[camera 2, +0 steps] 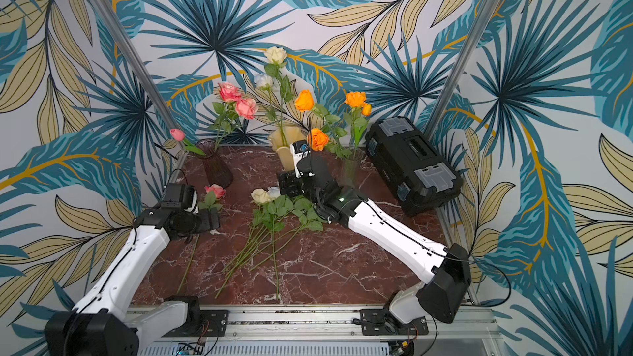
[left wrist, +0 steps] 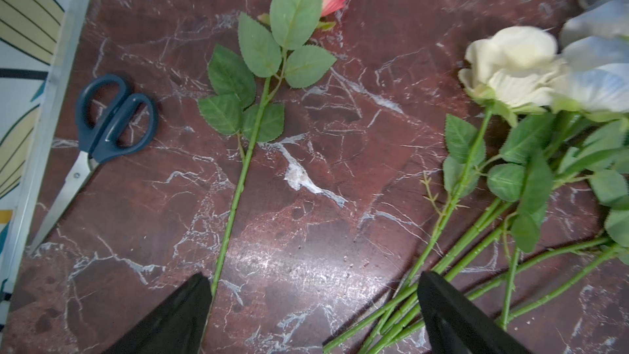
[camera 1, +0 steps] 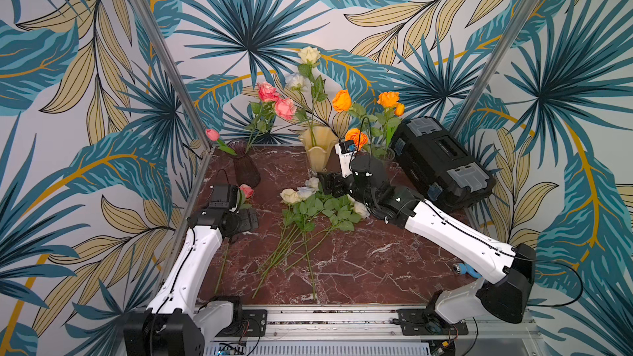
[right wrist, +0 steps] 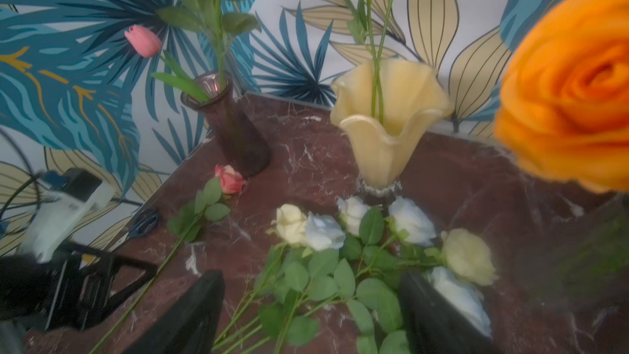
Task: Arrange the flowers in different vases according to their variety
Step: Insert the flower into the vase, then pick up the flower at the center of the board.
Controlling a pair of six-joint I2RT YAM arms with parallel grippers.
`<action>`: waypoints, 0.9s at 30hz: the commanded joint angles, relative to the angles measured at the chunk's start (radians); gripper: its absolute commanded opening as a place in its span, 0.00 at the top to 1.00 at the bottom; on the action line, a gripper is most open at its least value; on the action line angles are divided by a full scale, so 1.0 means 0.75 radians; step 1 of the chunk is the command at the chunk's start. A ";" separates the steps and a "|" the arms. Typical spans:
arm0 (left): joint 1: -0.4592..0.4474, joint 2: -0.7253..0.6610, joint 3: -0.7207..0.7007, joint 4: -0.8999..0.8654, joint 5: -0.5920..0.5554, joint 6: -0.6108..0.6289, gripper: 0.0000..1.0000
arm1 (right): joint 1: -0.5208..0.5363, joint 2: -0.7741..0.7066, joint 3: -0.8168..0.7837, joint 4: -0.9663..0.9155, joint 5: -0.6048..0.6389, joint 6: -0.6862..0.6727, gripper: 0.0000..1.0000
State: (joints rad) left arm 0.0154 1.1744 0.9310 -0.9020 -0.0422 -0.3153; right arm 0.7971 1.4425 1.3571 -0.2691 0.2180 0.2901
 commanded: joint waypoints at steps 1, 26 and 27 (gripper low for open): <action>0.068 0.186 0.125 -0.120 -0.016 0.065 0.00 | -0.005 -0.072 -0.105 -0.044 -0.107 0.087 0.15; 0.162 0.709 0.267 -0.088 -0.153 0.360 0.32 | -0.183 -0.280 -0.339 0.042 -0.218 0.191 0.17; 0.162 0.711 0.262 -0.080 -0.155 0.356 0.36 | -0.184 -0.283 -0.344 0.047 -0.215 0.196 0.18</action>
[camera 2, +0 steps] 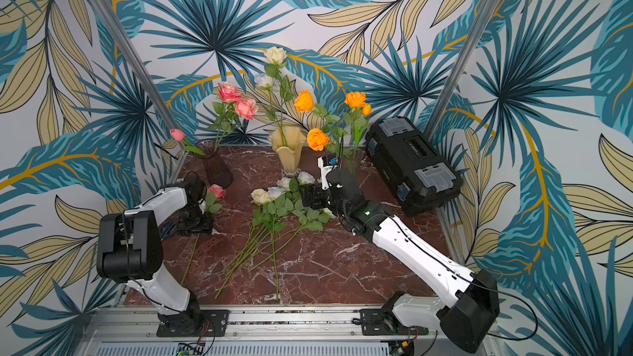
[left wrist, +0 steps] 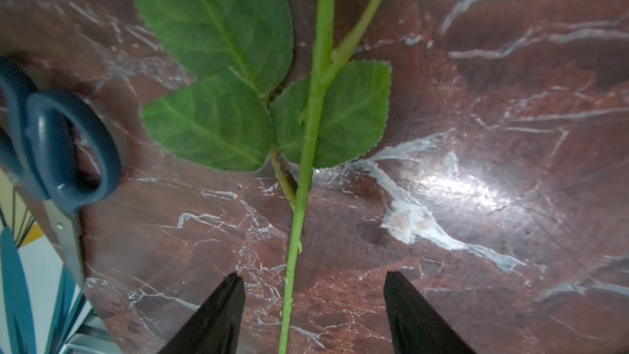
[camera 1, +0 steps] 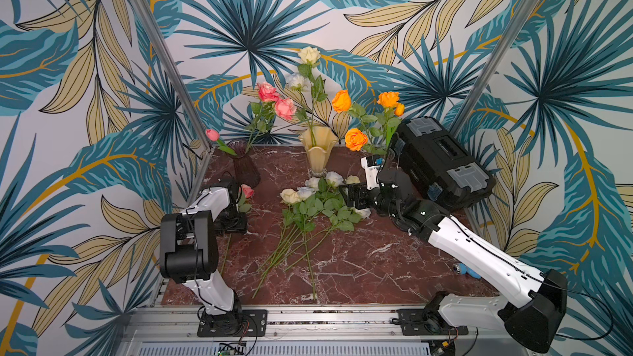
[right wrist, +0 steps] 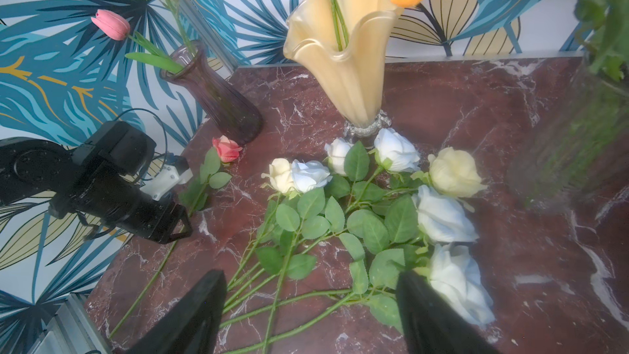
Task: Arrange the flowers in different vases according to their variety
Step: Pick up the flower at the center of the board.
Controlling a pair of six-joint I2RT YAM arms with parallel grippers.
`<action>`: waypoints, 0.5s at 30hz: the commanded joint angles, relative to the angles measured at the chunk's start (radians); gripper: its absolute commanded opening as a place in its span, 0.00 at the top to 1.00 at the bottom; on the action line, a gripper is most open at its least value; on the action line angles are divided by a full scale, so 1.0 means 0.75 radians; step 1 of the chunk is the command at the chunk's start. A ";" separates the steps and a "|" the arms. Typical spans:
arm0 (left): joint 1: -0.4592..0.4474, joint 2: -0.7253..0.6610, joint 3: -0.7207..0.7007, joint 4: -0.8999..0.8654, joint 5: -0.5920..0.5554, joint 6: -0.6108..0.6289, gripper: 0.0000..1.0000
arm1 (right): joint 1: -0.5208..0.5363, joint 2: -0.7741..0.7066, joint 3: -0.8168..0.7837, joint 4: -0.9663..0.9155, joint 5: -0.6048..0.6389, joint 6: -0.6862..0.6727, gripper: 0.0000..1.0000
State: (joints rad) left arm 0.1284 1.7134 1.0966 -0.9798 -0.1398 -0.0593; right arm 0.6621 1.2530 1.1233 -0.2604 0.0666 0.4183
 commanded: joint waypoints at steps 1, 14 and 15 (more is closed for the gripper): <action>0.012 -0.005 0.036 0.033 -0.024 0.015 0.40 | -0.005 -0.030 -0.035 0.041 -0.012 0.029 0.18; 0.011 0.102 0.045 0.075 -0.046 0.014 0.60 | -0.015 -0.072 -0.057 0.044 0.024 0.044 0.21; 0.011 0.113 0.049 0.073 -0.047 0.013 0.60 | -0.015 -0.077 -0.060 0.043 0.026 0.047 0.21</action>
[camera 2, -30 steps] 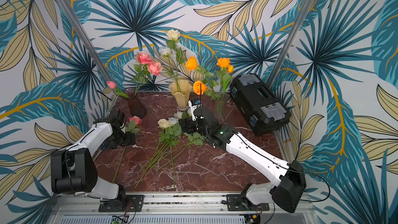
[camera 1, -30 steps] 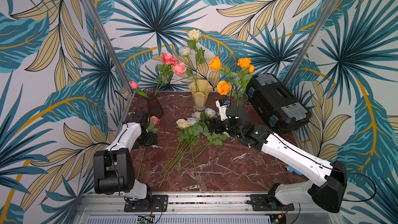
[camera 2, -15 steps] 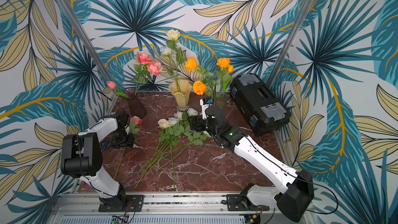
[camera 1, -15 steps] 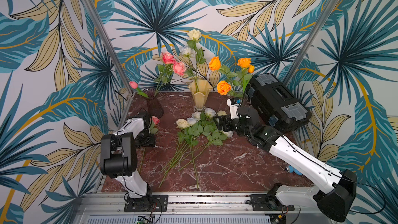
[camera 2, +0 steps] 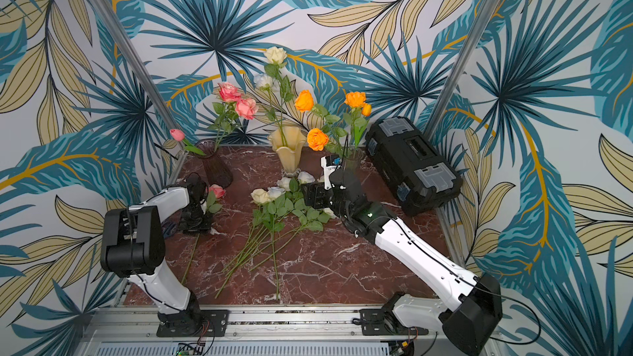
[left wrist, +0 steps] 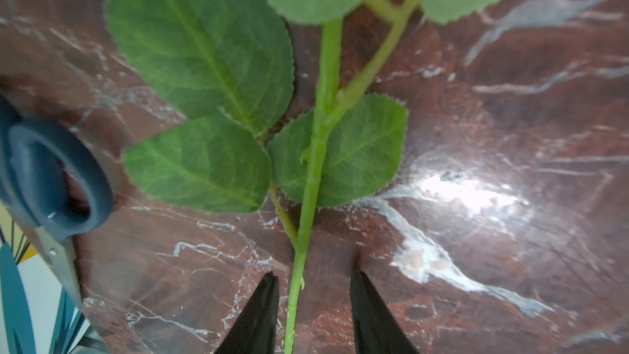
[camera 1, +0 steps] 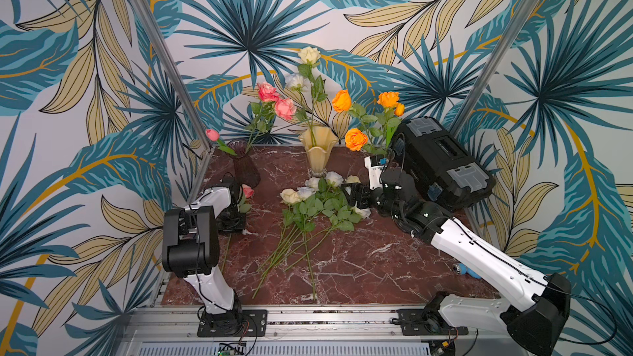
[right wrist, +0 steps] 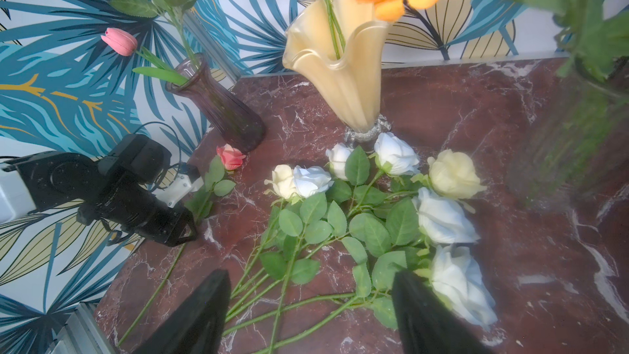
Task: Arrange the flowers in different vases according to their variety
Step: Pick up the flower at the center of the board.
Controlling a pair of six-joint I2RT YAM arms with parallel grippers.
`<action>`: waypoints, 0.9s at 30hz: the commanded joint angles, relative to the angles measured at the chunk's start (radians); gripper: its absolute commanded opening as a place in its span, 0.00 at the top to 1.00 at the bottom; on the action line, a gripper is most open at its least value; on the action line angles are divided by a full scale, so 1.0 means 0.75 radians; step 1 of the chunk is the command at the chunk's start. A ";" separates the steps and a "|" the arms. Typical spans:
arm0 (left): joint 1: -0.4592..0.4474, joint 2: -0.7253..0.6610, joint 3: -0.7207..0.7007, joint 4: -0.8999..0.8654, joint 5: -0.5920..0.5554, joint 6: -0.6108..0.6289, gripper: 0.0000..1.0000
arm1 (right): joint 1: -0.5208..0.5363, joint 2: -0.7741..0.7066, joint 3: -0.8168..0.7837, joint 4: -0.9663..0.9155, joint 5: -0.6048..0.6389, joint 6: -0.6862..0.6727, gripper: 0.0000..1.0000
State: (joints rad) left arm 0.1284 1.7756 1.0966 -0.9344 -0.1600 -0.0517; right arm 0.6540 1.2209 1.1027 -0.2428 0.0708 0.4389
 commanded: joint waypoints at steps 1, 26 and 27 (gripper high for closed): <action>0.012 0.037 0.048 0.014 -0.026 0.001 0.60 | -0.004 -0.040 -0.039 0.019 0.024 0.021 0.21; -0.119 -0.259 0.057 -0.075 0.002 -0.001 1.00 | -0.005 -0.109 -0.100 0.021 0.067 0.047 0.23; -0.133 -0.285 0.056 -0.086 0.006 -0.003 1.00 | -0.004 -0.110 -0.100 0.019 0.065 0.047 0.23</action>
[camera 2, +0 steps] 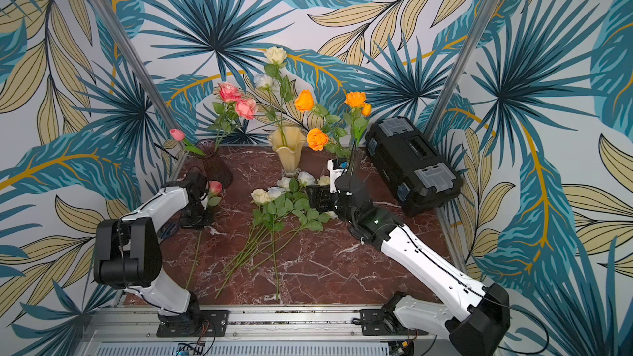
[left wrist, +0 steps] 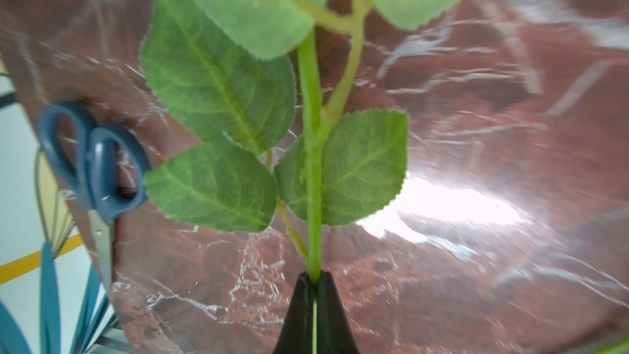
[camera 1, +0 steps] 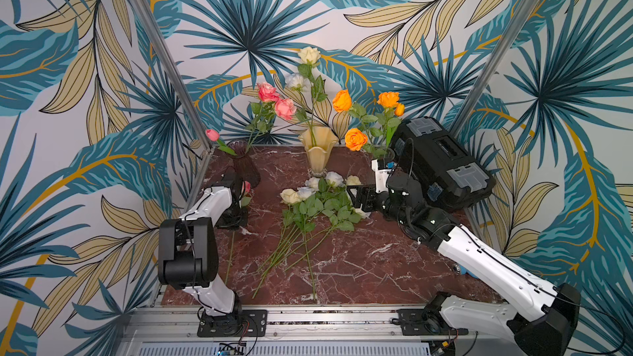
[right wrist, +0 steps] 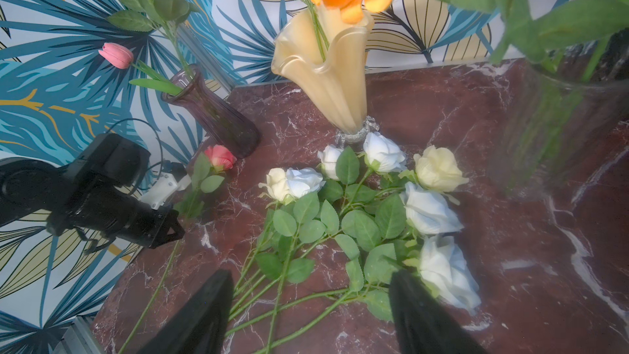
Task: Arrange the flowers in different vases according to their variety
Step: Pick up the flower at the center of the board, then insert the flower into the vase.
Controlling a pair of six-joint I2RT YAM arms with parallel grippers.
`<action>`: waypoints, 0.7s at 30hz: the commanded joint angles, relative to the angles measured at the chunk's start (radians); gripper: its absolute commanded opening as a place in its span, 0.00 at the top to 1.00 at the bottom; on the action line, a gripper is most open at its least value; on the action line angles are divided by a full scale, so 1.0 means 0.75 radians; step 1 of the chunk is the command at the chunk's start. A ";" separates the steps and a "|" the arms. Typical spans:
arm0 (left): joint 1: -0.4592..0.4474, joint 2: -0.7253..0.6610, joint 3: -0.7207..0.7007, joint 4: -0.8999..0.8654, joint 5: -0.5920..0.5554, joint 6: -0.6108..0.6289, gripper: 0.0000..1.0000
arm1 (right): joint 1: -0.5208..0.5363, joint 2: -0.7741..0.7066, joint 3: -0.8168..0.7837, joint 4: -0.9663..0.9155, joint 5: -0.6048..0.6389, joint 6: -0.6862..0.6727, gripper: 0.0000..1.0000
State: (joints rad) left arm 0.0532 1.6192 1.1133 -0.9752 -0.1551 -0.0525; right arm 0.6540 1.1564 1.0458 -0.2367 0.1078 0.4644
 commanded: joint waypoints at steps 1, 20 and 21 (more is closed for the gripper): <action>-0.048 -0.099 0.029 -0.037 0.008 -0.005 1.00 | -0.004 -0.024 -0.022 0.013 0.014 0.013 0.23; -0.315 -0.562 0.099 0.082 0.273 0.012 1.00 | -0.005 -0.038 -0.006 0.012 0.008 0.007 0.23; -0.323 -0.588 0.111 0.112 0.280 0.020 1.00 | -0.004 -0.037 -0.002 0.013 0.008 0.005 0.23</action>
State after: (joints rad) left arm -0.1730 1.2285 1.1225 -0.9760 0.0025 -0.0650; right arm 0.6540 1.1385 1.0451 -0.2367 0.1078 0.4644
